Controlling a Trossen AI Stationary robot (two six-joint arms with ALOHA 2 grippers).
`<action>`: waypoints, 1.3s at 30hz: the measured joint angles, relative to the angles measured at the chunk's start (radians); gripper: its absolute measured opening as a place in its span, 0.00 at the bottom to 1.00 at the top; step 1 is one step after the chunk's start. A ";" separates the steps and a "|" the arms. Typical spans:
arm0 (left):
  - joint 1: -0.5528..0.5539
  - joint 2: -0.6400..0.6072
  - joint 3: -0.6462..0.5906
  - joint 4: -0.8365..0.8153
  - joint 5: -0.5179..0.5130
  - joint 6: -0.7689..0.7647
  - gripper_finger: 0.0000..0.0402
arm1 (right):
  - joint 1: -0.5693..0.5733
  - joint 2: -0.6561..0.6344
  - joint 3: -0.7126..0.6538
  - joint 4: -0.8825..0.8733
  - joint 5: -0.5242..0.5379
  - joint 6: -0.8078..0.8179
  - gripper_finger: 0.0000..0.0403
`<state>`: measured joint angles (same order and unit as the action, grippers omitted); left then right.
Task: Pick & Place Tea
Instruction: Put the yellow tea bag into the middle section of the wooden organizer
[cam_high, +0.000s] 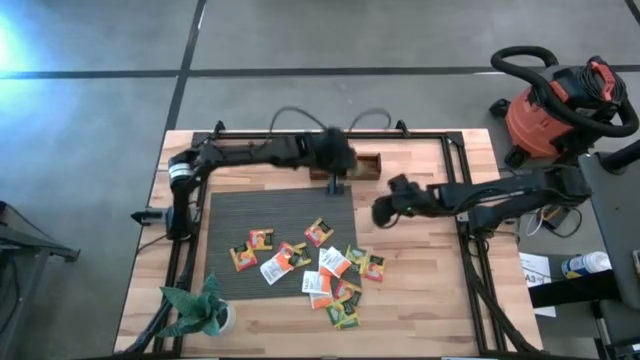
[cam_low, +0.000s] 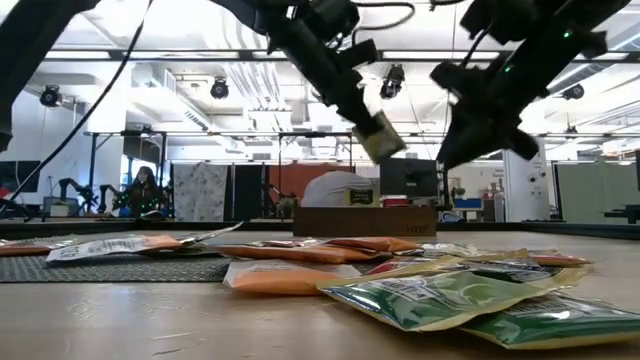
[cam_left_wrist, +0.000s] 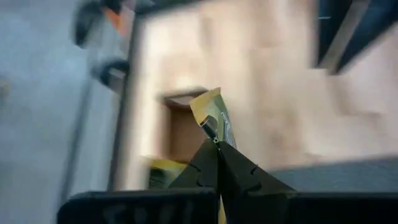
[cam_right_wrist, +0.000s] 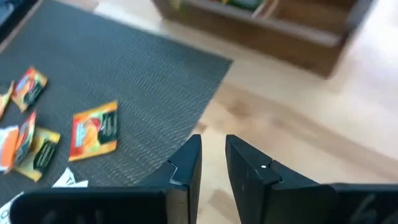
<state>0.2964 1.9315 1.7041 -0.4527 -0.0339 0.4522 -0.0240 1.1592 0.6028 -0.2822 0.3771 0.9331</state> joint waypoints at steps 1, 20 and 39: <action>0.026 0.009 0.027 -0.006 0.000 0.020 0.00 | -0.010 -0.028 -0.003 -0.014 0.001 -0.003 0.18; 0.106 0.177 0.115 -0.180 0.033 0.226 0.00 | -0.049 -0.052 -0.049 -0.034 -0.043 0.035 0.18; 0.088 0.235 0.115 -0.079 -0.082 0.296 0.04 | -0.048 -0.003 -0.049 -0.022 -0.071 0.055 0.18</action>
<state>0.3842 2.1670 1.8191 -0.5318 -0.1158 0.7482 -0.0723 1.1561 0.5541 -0.3040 0.3061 0.9878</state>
